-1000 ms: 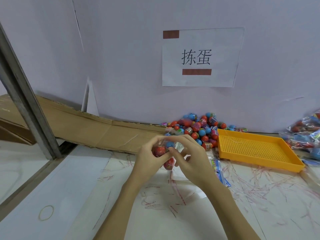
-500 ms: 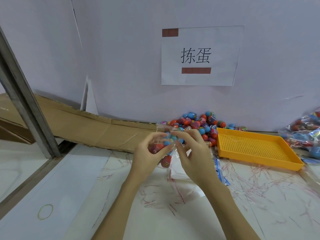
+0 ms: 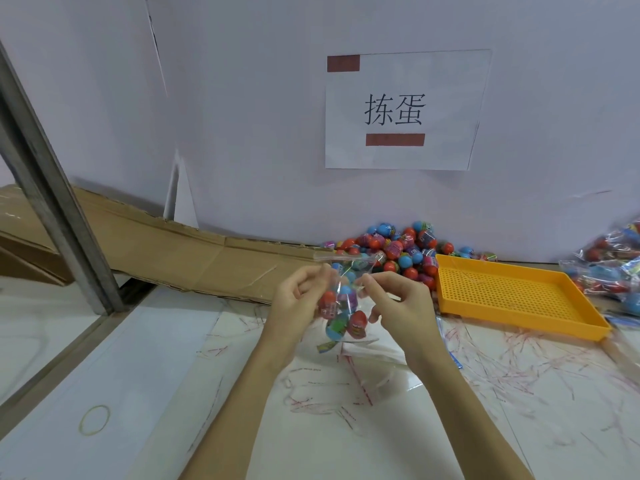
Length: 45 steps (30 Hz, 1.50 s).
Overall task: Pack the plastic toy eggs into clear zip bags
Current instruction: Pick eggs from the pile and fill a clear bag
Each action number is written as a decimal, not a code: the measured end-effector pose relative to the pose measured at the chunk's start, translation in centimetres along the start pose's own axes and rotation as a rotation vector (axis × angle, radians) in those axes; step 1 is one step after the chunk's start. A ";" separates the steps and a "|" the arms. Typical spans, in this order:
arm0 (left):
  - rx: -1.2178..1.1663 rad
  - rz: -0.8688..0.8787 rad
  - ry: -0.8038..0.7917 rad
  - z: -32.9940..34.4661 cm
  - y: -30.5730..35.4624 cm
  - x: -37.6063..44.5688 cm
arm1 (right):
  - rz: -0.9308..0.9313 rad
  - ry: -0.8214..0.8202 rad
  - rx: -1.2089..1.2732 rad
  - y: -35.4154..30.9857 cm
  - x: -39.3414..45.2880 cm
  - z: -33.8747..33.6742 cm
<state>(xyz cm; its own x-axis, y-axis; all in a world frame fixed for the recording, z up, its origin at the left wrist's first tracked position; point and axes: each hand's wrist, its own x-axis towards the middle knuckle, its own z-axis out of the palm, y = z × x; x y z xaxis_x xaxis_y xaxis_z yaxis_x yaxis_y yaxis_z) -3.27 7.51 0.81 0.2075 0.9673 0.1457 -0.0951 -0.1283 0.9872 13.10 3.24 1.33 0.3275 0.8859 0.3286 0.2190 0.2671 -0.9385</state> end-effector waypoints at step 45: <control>0.559 0.461 -0.011 0.3 -1.3 0.1 | -0.580 0.149 -0.703 0.8 -0.5 1.3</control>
<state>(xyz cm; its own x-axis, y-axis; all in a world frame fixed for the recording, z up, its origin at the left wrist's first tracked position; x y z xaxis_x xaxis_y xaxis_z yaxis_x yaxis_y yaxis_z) -2.86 7.67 -0.44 0.2764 0.7861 0.5529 0.3362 -0.6180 0.7107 11.87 3.48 0.27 0.0962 0.6146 0.7829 0.8773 0.3192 -0.3584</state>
